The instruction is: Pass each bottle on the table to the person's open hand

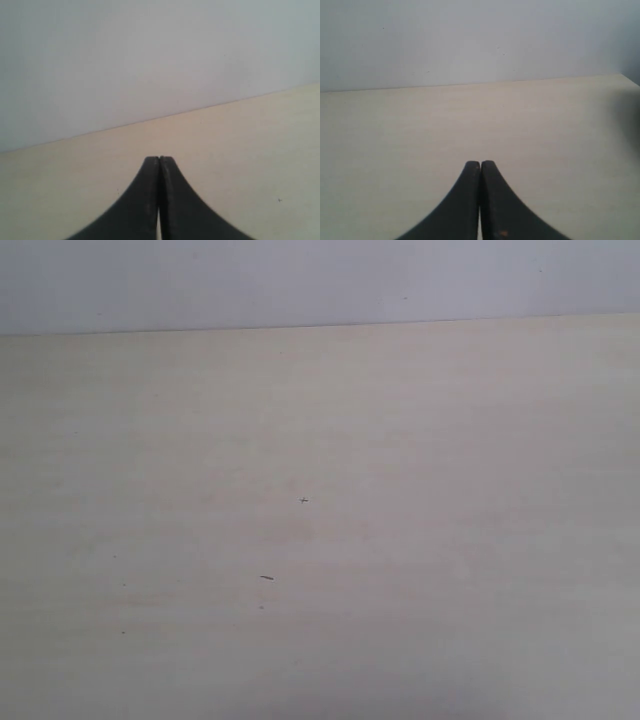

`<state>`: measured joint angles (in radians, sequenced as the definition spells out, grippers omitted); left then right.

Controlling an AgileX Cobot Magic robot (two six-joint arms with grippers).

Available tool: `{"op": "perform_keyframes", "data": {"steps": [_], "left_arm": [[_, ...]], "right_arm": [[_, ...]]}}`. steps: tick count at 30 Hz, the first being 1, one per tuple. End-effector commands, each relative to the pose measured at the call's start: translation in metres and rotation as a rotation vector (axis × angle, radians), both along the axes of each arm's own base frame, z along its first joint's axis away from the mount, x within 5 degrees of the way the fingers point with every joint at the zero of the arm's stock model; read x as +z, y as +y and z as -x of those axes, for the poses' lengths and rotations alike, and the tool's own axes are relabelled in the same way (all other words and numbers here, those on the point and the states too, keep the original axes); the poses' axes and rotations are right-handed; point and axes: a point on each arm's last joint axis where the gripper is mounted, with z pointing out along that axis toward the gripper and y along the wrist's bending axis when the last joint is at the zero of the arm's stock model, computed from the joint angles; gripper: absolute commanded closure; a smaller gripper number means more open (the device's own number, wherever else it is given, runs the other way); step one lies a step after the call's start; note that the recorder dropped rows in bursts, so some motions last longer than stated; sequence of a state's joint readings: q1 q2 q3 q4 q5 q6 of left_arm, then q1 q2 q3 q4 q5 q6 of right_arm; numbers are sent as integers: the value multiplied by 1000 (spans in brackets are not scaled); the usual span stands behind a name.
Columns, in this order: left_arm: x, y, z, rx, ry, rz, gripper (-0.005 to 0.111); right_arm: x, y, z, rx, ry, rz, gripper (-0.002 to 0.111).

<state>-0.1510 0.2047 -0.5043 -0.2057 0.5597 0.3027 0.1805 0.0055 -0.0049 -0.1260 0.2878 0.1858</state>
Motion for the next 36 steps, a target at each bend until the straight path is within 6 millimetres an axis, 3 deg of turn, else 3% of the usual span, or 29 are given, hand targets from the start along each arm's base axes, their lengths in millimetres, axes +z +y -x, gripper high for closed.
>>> {"op": "perform_keyframes", "data": {"steps": [1,12,22,33,36], "left_arm": [[2,2,13,0,-65,13,107],[0,2,19,-1,-52,70,107],[1,5,40,-7,-148,88,107],[1,5,39,2,-138,119,107],[-4,11,34,78,-147,143,107]], "right_arm": [[-1,-1,0,-7,-7,4,108],[-1,-1,0,-7,-7,4,108],[-1,-1,0,-7,-7,4,108],[-1,-1,0,-7,-7,4,108],[-1,-1,0,-7,-7,4,108]]}}
